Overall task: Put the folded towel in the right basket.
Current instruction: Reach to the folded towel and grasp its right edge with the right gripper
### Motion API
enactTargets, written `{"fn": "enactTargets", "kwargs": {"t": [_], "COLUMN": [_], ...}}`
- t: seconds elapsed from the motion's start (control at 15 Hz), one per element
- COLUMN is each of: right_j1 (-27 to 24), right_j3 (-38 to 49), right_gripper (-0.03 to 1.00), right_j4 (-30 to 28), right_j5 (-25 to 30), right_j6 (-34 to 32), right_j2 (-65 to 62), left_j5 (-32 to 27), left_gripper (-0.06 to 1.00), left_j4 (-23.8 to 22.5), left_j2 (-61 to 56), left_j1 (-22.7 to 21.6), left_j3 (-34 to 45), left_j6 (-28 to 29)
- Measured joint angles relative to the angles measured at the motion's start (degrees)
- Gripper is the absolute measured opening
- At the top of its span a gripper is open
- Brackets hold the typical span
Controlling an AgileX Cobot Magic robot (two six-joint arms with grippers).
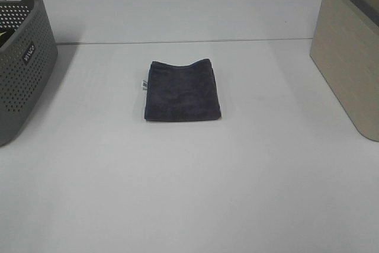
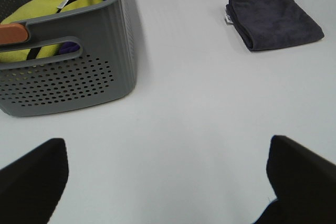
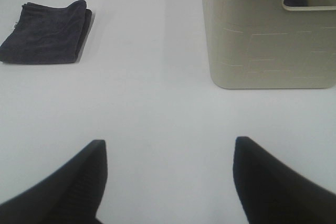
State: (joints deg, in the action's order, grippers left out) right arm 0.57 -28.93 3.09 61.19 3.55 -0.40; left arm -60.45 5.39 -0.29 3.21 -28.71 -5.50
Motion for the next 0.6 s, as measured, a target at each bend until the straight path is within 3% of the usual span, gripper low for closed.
{"fn": "enactTargets", "kwargs": {"t": [0.6], "right_j1": [0.0], "right_j3": [0.0], "right_gripper": [0.65], "right_j4": [0.0], "right_j5": [0.0], "right_j6": [0.0], "right_j2": [0.0], "left_j5": [0.0], "left_gripper": [0.98], "left_j4": [0.0], "left_j2": [0.0], "left_j1": [0.0], "left_j3": [0.0], "left_j6": [0.0]}}
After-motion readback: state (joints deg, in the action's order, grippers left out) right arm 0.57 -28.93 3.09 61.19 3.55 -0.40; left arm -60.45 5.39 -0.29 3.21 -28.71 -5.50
